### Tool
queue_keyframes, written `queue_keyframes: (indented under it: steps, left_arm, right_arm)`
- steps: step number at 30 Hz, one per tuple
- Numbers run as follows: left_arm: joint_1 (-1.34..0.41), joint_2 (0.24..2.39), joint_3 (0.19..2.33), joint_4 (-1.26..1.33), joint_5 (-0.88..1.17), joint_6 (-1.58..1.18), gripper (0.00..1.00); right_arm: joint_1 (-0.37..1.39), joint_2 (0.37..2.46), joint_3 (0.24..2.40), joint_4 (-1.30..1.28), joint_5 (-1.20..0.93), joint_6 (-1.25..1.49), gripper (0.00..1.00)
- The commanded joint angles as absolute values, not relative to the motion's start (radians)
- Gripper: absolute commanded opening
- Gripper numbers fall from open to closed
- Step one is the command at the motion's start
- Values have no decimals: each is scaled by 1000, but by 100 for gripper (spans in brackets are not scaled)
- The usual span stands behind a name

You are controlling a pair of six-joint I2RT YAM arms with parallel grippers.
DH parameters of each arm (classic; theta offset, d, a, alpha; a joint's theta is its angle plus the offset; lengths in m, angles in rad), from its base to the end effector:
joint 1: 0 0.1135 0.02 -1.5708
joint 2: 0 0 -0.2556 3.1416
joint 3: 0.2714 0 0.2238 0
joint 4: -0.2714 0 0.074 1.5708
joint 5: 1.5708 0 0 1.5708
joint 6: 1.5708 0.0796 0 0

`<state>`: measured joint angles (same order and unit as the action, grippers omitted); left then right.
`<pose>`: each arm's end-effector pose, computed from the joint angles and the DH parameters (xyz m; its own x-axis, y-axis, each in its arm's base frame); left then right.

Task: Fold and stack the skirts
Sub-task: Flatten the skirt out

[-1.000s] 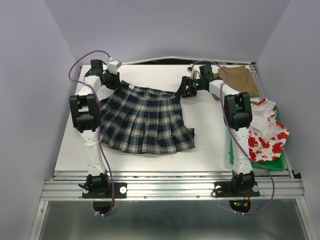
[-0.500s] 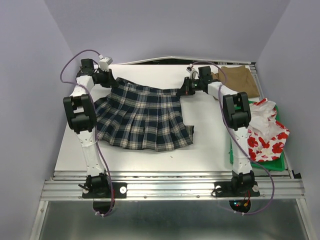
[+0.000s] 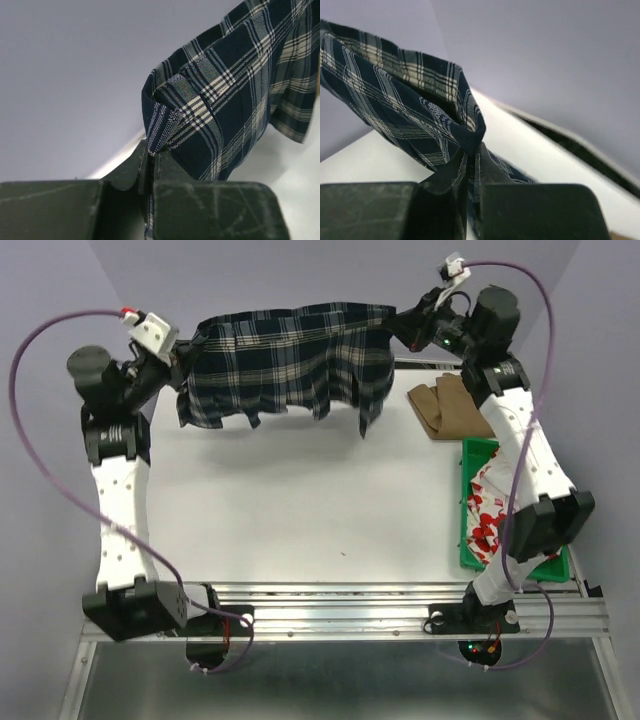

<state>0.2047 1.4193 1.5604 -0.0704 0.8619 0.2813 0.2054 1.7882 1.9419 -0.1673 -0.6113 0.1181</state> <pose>0.3177 0.0043 0.4648 0.2355 0.2335 -0.9434 0.5659 0.7562 0.3284 0.4001 0.1300 0.4535 -0.0991 0.0779 -0.9920 -0.7222 0.6802 0.1256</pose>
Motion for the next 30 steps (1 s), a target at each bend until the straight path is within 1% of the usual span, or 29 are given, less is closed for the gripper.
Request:
queue_keyframes:
  steps: [1, 2, 4, 5, 7, 10, 14, 17, 19, 22, 25, 26, 27, 28, 29, 30]
  left_arm:
    - [258, 1246, 1344, 227, 700, 242, 0]
    - [258, 1170, 1313, 257, 687, 233, 0]
    - [258, 1097, 1228, 271, 635, 224, 0]
    - [258, 1030, 1209, 259, 588, 207, 0]
    - [258, 968, 1171, 227, 556, 193, 0]
    - [256, 803, 1138, 144, 548, 190, 0]
    - [258, 639, 1117, 48, 551, 167, 0]
    - [258, 556, 1123, -36, 537, 160, 0]
    - [258, 537, 1117, -89, 546, 172, 0]
    - [258, 557, 1079, -172, 592, 187, 0]
    - [256, 650, 984, -187, 586, 190, 0]
    - [258, 737, 942, -173, 581, 190, 0]
    - [256, 791, 927, -160, 568, 187, 0]
    - [255, 905, 910, -141, 554, 180, 0]
    - [252, 907, 911, -120, 540, 167, 0]
    - [247, 1040, 922, -85, 531, 160, 0]
  right_arm:
    - [166, 1668, 1898, -91, -410, 37, 1]
    - [166, 1616, 1857, -84, -399, 11, 1]
    - [166, 1565, 1819, -86, -397, -21, 1]
    - [166, 1521, 1797, -109, -393, -34, 1]
    - [166, 1471, 1773, -135, -390, -46, 1]
    - [166, 1357, 1706, -159, -385, -49, 1]
    - [166, 1238, 1655, -241, -432, -9, 1]
    - [166, 1198, 1637, -302, -439, 35, 1]
    - [166, 1203, 1623, -340, -445, 26, 1]
    - [166, 1245, 1542, -351, -414, 18, 1]
    - [166, 1385, 1497, -359, -376, 43, 1]
    - [166, 1431, 1494, -359, -374, 46, 1]
    - [166, 1531, 1494, -356, -374, 54, 1]
    - [166, 1584, 1499, -348, -365, 57, 1]
    - [175, 1641, 1512, -345, -353, 60, 1]
    - [175, 1698, 1531, -345, -335, 60, 1]
